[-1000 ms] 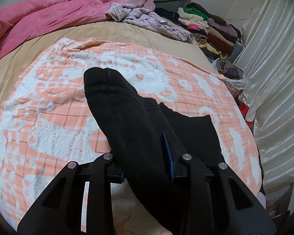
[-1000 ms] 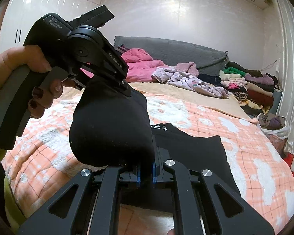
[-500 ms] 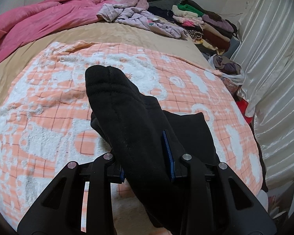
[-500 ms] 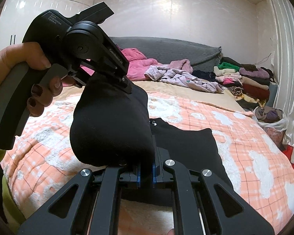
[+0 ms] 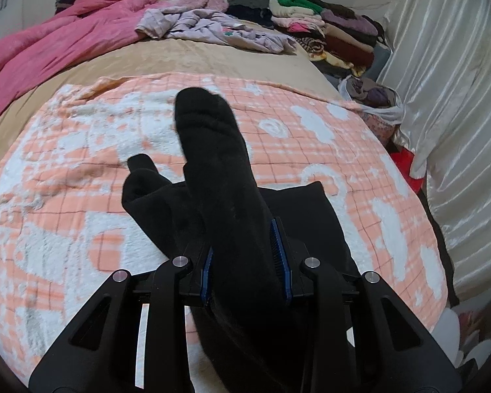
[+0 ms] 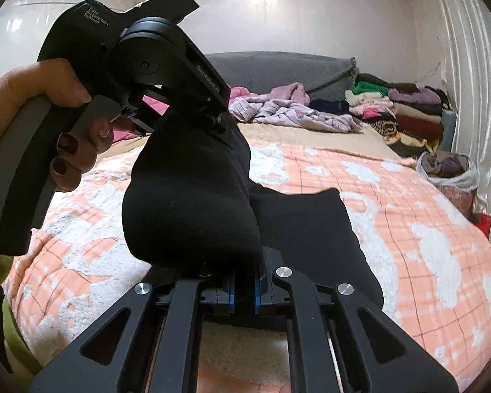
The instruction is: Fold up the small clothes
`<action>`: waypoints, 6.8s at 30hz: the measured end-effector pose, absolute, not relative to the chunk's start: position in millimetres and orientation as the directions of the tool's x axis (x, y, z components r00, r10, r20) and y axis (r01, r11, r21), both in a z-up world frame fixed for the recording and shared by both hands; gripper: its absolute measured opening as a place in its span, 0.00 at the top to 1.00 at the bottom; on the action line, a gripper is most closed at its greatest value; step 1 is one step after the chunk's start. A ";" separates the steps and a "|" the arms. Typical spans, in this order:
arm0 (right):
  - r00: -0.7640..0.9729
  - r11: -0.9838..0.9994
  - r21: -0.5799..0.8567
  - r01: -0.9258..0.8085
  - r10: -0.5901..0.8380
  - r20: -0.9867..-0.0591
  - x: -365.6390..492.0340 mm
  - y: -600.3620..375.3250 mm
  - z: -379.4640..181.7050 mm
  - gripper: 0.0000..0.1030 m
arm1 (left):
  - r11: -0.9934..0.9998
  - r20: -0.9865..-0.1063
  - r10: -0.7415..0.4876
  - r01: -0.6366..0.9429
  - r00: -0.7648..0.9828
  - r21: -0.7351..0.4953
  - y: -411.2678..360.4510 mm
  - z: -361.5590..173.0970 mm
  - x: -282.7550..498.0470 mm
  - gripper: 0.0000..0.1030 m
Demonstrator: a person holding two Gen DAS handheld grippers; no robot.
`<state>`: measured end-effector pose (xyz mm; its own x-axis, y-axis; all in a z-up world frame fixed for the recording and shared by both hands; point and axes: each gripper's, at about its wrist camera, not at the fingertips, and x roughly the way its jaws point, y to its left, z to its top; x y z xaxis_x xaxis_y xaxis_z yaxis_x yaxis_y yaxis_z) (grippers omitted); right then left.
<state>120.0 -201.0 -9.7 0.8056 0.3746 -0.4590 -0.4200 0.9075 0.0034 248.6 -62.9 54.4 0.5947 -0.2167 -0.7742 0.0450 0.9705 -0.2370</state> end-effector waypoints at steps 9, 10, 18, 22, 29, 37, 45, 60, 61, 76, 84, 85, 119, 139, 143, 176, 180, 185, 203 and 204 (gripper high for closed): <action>0.778 0.916 0.079 -0.394 0.378 -0.502 130.2 -220.4 -25.3 0.94 | 0.976 -0.795 -0.210 0.080 0.570 -0.200 -90.0 38.7 260.2 0.79; 0.776 0.916 0.085 -0.392 0.379 -0.505 131.1 -221.9 -26.2 0.94 | 0.976 -0.797 -0.211 0.081 0.567 -0.201 -92.9 36.8 261.3 0.79; 0.754 0.912 0.141 -0.384 0.398 -0.523 135.6 -233.0 -33.5 0.93 | 0.977 -0.806 -0.210 0.099 0.554 -0.187 -109.7 27.4 269.8 0.78; 0.744 0.910 0.156 -0.384 0.405 -0.531 137.0 -236.0 -36.0 0.93 | 0.977 -0.808 -0.211 0.104 0.550 -0.184 -115.8 25.0 272.9 0.77; 0.722 0.905 0.190 -0.381 0.420 -0.550 140.6 -241.6 -36.3 0.93 | 0.976 -0.803 -0.219 0.131 0.555 -0.175 -130.2 24.1 278.1 0.59; 0.682 0.896 0.266 -0.355 0.443 -0.582 148.8 -252.4 -41.7 0.90 | 0.940 -0.698 -0.341 0.201 0.630 -0.277 -124.0 51.6 260.0 0.33; 0.624 0.840 0.444 -0.312 0.534 -0.571 154.8 -280.9 -46.3 0.71 | 0.974 -0.747 -0.210 0.067 0.631 -0.218 -76.0 31.0 246.5 0.33; 0.353 0.664 0.705 -0.250 0.740 -0.572 271.4 -305.6 -41.1 0.23 | 0.977 -0.797 -0.212 0.113 0.566 -0.180 -76.8 -22.7 213.1 0.34; 0.344 0.675 0.696 -0.244 0.732 -0.589 279.7 -303.6 -43.1 0.25 | 0.976 -0.798 -0.216 0.113 0.563 -0.184 -76.0 -22.4 213.2 0.34; 0.475 0.753 0.294 -0.589 0.616 -0.628 272.7 -253.1 6.5 0.70 | 0.984 -0.787 -0.178 0.107 0.590 -0.143 -75.3 -13.7 205.2 0.34; 0.451 0.826 0.314 -0.468 0.529 -0.718 297.8 -269.1 -36.6 0.52 | 0.981 -0.805 -0.194 0.101 0.560 -0.166 -74.0 -24.2 207.2 0.30; 0.465 0.838 0.307 -0.451 0.514 -0.721 297.8 -273.1 -38.5 0.47 | 0.980 -0.806 -0.200 0.103 0.558 -0.172 -74.5 -24.8 206.8 0.30; 0.767 0.943 0.119 -0.310 0.322 -0.555 134.8 -298.9 31.7 0.04 | 0.986 -0.736 -0.165 0.091 0.657 -0.140 -53.5 14.1 140.4 0.09; 0.836 0.965 0.053 -0.256 0.249 -0.489 46.4 -276.3 33.6 0.04 | 0.992 -0.714 -0.118 0.051 0.691 -0.115 -25.1 15.9 64.2 0.09; 0.812 0.968 0.075 -0.240 0.243 -0.531 39.5 -274.7 18.0 0.04 | 0.992 -0.729 -0.117 0.047 0.674 -0.115 -22.1 4.8 54.9 0.09; 0.753 0.973 0.060 -0.223 0.211 -0.623 38.0 -260.4 -14.2 0.04 | 0.994 -0.760 -0.085 0.003 0.644 -0.109 -14.4 -11.0 45.1 0.09; 0.758 0.974 0.059 -0.219 0.207 -0.618 38.0 -262.3 -12.4 0.04 | 0.994 -0.759 -0.088 0.005 0.645 -0.111 -14.2 -10.4 44.6 0.09; 0.758 0.973 0.052 -0.223 0.207 -0.618 38.0 -261.5 -12.2 0.04 | 0.994 -0.759 -0.087 0.006 0.645 -0.109 -14.4 -10.6 44.6 0.09; 0.752 0.970 0.064 -0.235 0.224 -0.620 40.2 -258.0 -13.1 0.04 | 0.995 -0.759 -0.080 0.001 0.647 -0.104 -14.7 -9.1 44.4 0.09; 0.752 0.970 0.065 -0.235 0.224 -0.620 40.6 -257.9 -13.0 0.04 | 0.994 -0.758 -0.081 0.001 0.647 -0.105 -14.3 -8.6 44.2 0.09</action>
<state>40.6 -257.9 -13.1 0.7517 0.2240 -0.6204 -0.2354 0.9697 0.0648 44.2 -14.3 -8.6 0.6473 -0.0808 -0.7579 0.0014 0.9945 -0.1049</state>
